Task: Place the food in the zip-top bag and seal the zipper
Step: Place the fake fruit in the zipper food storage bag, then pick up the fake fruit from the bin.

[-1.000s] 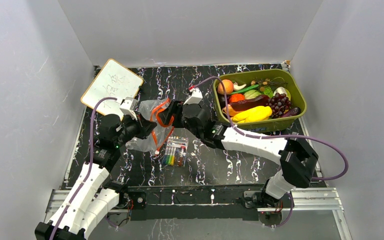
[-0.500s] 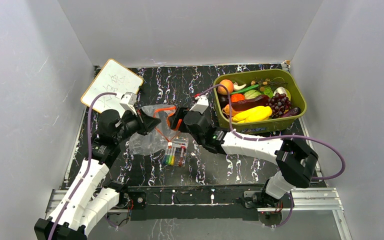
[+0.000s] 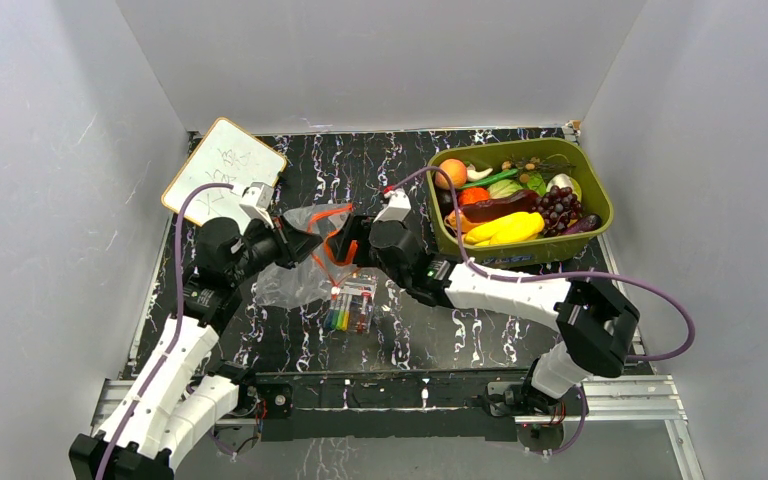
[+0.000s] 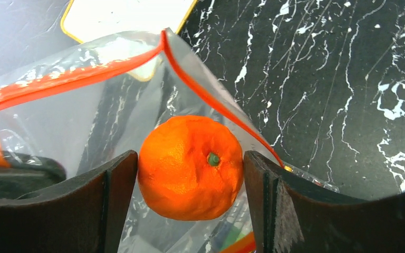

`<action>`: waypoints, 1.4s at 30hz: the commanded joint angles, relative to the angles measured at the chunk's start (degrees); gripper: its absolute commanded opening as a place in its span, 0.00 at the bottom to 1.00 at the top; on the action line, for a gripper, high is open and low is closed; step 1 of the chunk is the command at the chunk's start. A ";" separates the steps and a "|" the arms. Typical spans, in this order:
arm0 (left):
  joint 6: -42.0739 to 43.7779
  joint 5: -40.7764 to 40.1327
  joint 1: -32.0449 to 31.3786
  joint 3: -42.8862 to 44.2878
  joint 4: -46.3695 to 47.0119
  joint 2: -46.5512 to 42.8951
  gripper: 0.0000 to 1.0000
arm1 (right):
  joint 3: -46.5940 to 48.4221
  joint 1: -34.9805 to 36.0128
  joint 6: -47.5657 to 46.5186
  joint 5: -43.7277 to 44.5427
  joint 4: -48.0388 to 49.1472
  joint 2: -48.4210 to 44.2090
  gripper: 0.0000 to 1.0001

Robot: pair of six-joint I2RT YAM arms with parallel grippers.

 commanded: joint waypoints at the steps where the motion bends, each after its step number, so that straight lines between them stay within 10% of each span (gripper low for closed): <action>1: 1.03 0.04 -0.21 -0.84 2.41 0.17 0.00 | 3.81 -0.22 -1.16 -2.33 3.11 -2.66 0.74; 7: 3.64 -0.78 -0.23 0.01 1.67 2.31 0.00 | 9.24 -0.57 -9.83 -10.01 -5.05 -3.35 0.92; 23: 15.72 -8.05 -0.24 1.06 -3.84 0.81 0.00 | 15.82 -3.75 -31.28 -1.09 -27.87 -16.04 0.70; 42: 19.66 -5.09 -1.78 -2.48 -2.54 -0.68 0.00 | 25.33 -28.67 -37.09 0.75 -32.32 -4.51 0.60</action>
